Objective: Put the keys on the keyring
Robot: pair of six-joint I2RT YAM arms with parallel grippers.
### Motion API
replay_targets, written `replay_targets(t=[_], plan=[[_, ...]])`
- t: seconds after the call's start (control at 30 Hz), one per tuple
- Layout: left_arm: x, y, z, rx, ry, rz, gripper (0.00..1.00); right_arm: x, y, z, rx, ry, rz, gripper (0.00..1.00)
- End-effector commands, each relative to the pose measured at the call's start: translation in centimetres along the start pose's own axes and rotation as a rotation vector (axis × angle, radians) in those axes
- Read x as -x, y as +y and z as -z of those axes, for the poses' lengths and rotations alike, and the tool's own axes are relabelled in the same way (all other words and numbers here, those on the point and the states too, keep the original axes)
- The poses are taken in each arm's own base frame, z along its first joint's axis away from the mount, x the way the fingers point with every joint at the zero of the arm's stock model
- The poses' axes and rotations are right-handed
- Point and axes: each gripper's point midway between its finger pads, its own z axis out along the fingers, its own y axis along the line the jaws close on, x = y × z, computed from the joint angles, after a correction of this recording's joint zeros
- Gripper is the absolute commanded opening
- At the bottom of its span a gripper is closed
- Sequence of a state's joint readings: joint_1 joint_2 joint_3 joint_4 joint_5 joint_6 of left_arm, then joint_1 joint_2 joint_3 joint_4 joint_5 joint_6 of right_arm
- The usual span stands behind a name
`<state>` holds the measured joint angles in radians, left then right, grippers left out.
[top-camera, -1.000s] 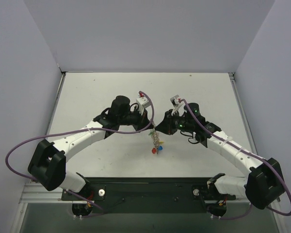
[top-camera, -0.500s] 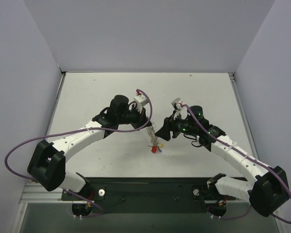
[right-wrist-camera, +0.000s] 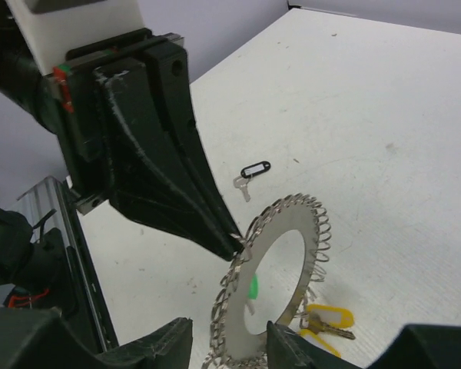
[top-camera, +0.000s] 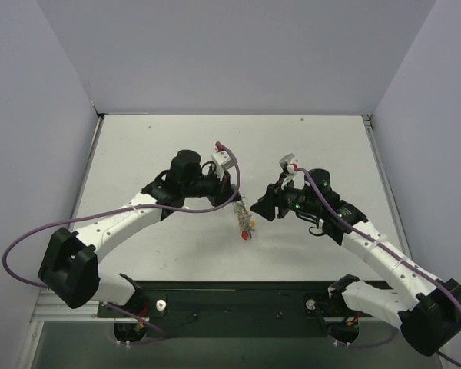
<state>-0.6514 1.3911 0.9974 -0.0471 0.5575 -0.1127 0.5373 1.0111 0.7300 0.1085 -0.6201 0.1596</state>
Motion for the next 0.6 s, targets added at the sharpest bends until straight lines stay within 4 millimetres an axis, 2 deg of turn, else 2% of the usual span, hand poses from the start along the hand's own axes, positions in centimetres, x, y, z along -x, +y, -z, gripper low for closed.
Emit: replay_targets(t=[0.0, 0.13, 0.23, 0.3, 0.43, 0.57], plan=[[2.9, -3.7, 1.2, -0.158, -0.056, -0.109, 0.00, 3.5, -1.0, 0.1, -0.064, -0.093, -0.004, 0.40], [2.9, -5.2, 1.5, -0.227, -0.052, -0.138, 0.00, 4.4, -2.2, 0.1, -0.105, -0.132, -0.032, 0.34], [3.3, -5.3, 1.6, -0.212, -0.064, -0.144, 0.00, 4.1, -2.6, -0.2, -0.110, -0.115, -0.042, 0.30], [3.8, -5.1, 1.8, -0.195, -0.077, -0.145, 0.00, 4.2, -2.2, -0.5, -0.085, -0.104, -0.045, 0.29], [4.2, -4.5, 1.6, -0.157, -0.090, -0.142, 0.00, 3.2, -0.4, -1.4, 0.020, -0.050, -0.056, 0.28], [4.3, -4.1, 1.2, -0.144, -0.086, -0.133, 0.00, 2.3, 0.5, -1.6, 0.047, -0.020, -0.057, 0.22]])
